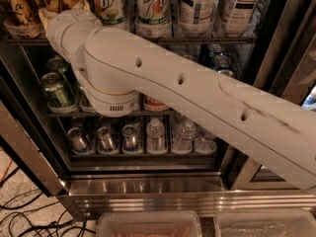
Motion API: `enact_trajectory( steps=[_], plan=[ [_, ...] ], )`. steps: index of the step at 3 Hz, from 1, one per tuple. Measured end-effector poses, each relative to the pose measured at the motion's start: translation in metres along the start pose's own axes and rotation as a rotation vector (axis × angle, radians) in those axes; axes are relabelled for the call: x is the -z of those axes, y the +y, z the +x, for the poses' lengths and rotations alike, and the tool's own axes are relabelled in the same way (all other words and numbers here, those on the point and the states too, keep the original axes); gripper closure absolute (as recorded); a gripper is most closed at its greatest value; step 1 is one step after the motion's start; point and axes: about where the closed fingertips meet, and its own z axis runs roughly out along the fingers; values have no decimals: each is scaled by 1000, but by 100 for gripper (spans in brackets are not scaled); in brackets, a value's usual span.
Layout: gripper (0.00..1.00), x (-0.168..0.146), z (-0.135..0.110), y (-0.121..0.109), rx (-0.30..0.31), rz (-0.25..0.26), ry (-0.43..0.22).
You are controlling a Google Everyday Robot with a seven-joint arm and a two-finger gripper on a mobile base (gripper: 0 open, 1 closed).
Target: Pick orange can from top shelf of fridge
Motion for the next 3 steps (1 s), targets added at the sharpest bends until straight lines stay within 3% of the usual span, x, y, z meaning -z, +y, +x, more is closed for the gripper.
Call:
enact_trajectory(
  steps=[3],
  plan=[
    [100, -1, -7, -2, 6, 1, -25]
  ],
)
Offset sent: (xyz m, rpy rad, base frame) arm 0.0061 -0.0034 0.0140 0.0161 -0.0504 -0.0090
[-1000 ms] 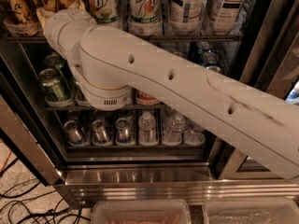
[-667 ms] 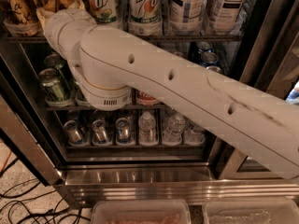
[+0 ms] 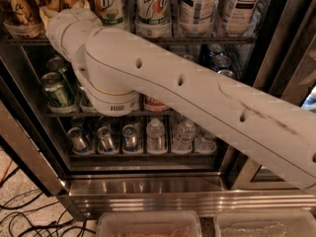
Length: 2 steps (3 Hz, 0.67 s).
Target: Pick orange can from top shelf of fridge
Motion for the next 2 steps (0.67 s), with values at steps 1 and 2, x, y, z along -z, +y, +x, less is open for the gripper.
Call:
enact_trajectory(
  steps=[1, 2],
  plan=[
    [100, 0, -5, -1, 0, 0, -20],
    [100, -1, -8, -1, 2, -3, -41]
  ],
)
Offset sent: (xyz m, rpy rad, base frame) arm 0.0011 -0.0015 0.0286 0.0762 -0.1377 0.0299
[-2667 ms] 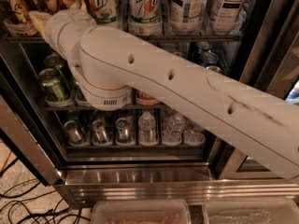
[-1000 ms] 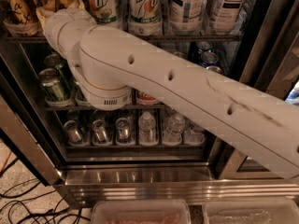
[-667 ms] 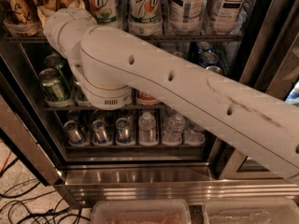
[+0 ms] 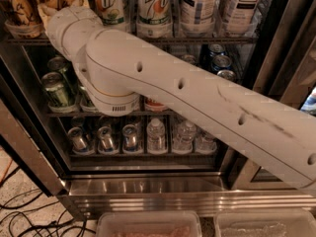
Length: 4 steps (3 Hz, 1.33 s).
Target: Pick orange can from top shelf of fridge
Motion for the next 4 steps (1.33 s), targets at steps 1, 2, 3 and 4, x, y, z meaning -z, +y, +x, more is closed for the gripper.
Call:
enact_trajectory(
  steps=[1, 2, 3, 4],
  plan=[
    [100, 1, -9, 2, 11, -13, -49],
    [100, 5, -18, 5, 28, -31, -112],
    [100, 14, -21, 6, 42, -38, -149],
    [100, 19, -22, 7, 52, -46, -164]
  ],
)
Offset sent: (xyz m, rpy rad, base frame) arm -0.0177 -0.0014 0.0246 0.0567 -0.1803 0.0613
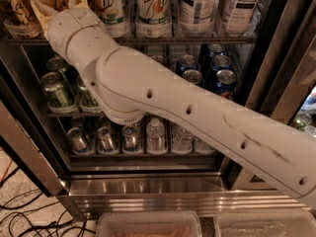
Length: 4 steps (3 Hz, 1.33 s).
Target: Pick orange can from top shelf of fridge
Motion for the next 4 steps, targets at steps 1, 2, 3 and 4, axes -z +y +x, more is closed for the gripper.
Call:
enact_trajectory(
  steps=[1, 2, 3, 4],
  plan=[
    [100, 4, -4, 2, 14, -19, -28],
    [100, 10, -14, 6, 35, -37, -63],
    [100, 21, -22, 15, 60, -61, -87],
    [100, 31, -22, 22, 72, -81, -85]
  ],
)
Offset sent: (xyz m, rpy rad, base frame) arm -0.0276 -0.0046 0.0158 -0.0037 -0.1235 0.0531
